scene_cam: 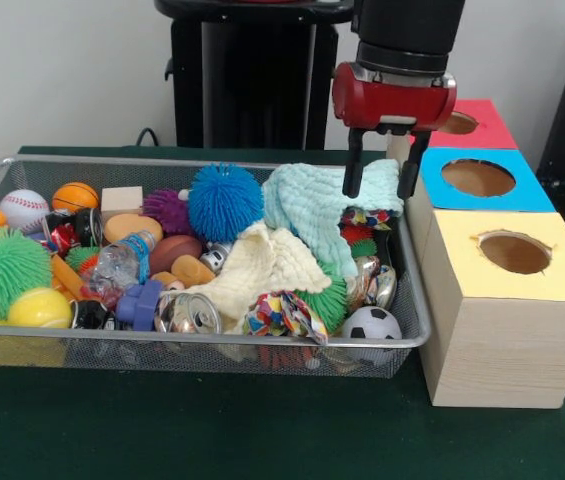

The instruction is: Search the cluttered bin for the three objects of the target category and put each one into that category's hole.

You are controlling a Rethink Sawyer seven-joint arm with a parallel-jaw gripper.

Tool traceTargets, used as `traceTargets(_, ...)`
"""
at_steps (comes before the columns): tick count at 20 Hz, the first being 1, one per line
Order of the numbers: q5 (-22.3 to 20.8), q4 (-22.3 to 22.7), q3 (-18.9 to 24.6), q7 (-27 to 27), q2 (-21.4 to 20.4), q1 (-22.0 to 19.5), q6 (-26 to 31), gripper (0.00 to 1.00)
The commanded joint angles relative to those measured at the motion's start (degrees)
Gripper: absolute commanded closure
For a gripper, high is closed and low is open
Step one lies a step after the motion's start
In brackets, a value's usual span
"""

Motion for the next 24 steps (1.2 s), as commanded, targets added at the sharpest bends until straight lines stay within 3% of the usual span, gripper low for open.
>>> traceTargets(1,1.54,0.19,-2.43,7.68,0.62,-1.09,-2.17,0.00)
traceTargets(8,3.27,0.99,-3.33,8.04,1.39,-1.57,-1.32,0.00)
traceTargets(13,2.41,1.02,-3.27,5.38,1.25,-2.26,-2.17,0.00)
traceTargets(18,2.86,-0.06,-2.49,2.60,0.61,-2.83,0.68,0.00)
traceTargets(24,2.92,0.21,-2.17,1.91,1.83,-4.26,0.22,0.00)
